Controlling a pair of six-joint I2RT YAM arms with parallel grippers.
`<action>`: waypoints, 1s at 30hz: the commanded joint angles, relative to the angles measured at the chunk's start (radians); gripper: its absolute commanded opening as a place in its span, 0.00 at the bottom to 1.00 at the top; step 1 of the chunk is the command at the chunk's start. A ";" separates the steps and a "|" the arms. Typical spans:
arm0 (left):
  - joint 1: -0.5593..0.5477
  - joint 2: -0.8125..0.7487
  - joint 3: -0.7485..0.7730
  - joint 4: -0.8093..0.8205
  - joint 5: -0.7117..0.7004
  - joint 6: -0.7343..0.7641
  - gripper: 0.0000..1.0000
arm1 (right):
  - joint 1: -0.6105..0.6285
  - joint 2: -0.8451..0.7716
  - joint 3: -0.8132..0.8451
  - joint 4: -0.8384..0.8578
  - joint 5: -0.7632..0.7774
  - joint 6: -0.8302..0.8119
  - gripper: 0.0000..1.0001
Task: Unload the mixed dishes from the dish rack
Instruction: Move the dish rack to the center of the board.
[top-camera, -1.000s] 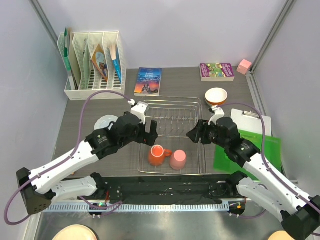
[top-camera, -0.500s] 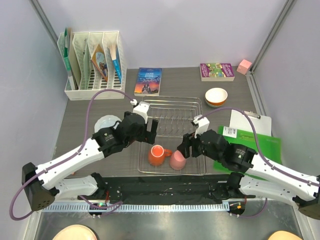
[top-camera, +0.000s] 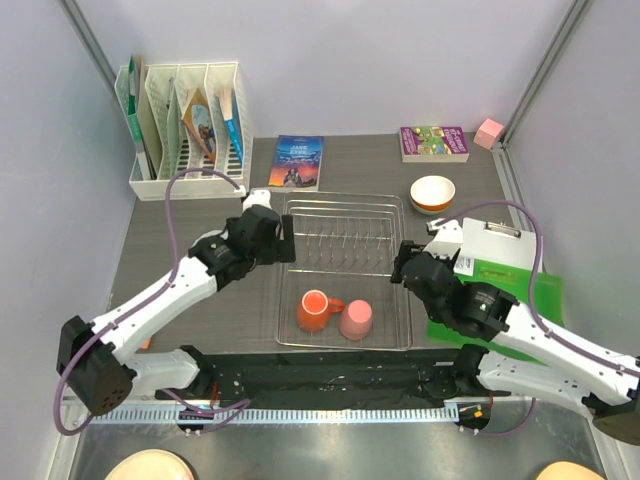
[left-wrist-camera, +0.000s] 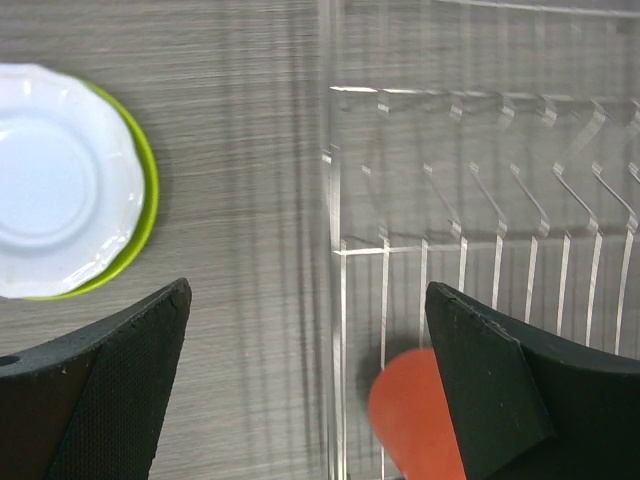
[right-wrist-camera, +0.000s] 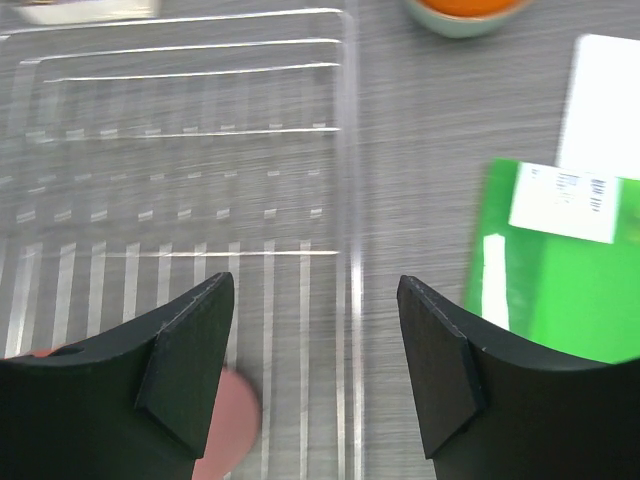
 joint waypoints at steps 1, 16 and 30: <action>0.057 0.062 0.015 0.019 0.085 -0.072 0.97 | -0.140 0.063 0.006 -0.005 0.012 0.016 0.72; 0.091 0.207 0.045 0.039 0.117 -0.099 0.95 | -0.414 0.317 -0.080 0.308 -0.341 -0.090 0.72; 0.114 0.268 0.064 0.038 0.134 -0.119 0.81 | -0.460 0.443 -0.063 0.394 -0.418 -0.121 0.11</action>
